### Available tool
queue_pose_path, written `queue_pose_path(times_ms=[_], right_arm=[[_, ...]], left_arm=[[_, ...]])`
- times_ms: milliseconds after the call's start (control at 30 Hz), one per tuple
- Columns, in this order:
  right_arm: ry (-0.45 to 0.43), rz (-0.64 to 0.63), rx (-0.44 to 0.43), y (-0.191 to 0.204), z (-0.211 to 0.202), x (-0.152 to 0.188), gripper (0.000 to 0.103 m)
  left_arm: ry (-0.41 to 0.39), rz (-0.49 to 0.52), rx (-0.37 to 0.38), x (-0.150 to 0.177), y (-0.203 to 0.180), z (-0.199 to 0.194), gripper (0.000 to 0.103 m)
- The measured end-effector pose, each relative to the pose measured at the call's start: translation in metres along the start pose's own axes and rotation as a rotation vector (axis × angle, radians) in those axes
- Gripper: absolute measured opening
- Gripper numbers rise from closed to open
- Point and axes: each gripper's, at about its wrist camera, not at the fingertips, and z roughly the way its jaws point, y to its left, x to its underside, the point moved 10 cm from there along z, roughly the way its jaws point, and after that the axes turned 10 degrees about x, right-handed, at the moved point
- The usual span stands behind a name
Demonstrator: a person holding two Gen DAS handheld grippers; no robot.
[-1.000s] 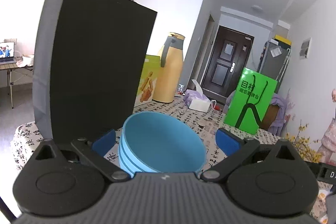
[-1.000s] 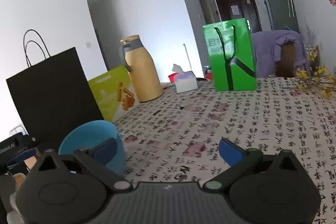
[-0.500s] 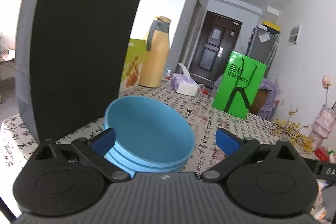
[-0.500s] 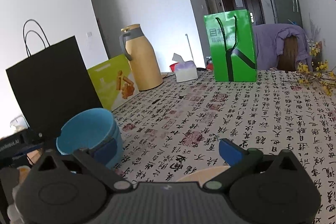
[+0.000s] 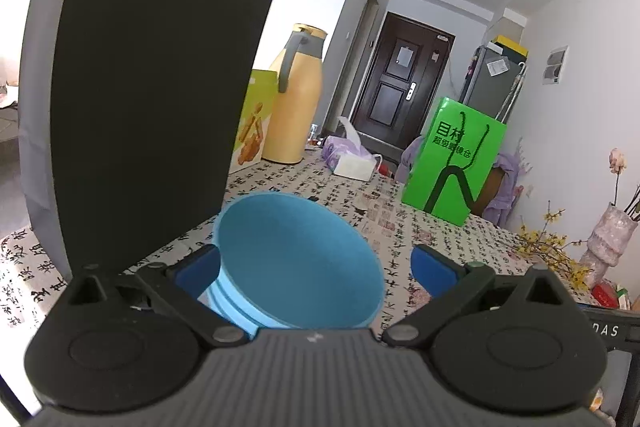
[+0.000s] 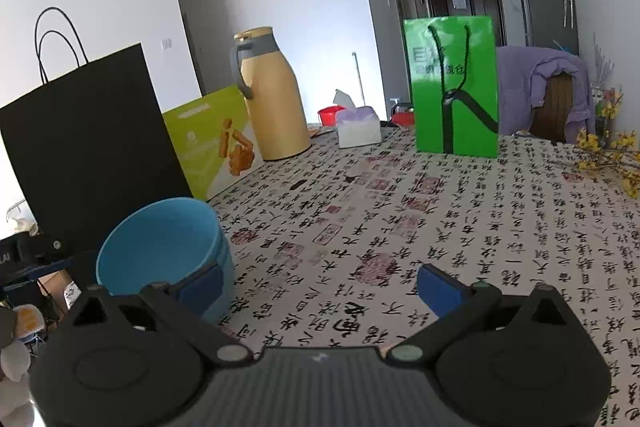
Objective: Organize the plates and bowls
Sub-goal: 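Raise both open grippers above the stacked blue bowls, then lower both open grippers back onto the rims of the stacked blue bowls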
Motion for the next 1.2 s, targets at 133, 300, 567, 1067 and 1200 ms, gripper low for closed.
queue_pose_path(times_ms=[133, 300, 567, 1067, 1200], right_arm=[[0.021, 0.001, -0.007, 0.011, 0.009, -0.002, 0.103], [0.038, -0.012, -0.017, 0.027, 0.019, -0.008, 0.103], [0.065, -0.014, -0.032, 0.047, 0.034, -0.016, 0.103], [0.179, 0.008, -0.059, 0.074, 0.072, -0.015, 0.103], [0.216, 0.013, -0.074, 0.085, 0.083, -0.010, 0.103]], left_arm=[[0.003, -0.005, 0.001, -0.005, 0.008, -0.001, 0.103], [0.010, -0.002, 0.012, -0.015, 0.014, 0.000, 0.103], [0.014, -0.006, 0.000, -0.026, 0.028, 0.004, 0.103], [0.026, -0.058, -0.129, -0.034, 0.072, 0.024, 0.103], [0.055, -0.089, -0.168, -0.029, 0.085, 0.033, 0.103]])
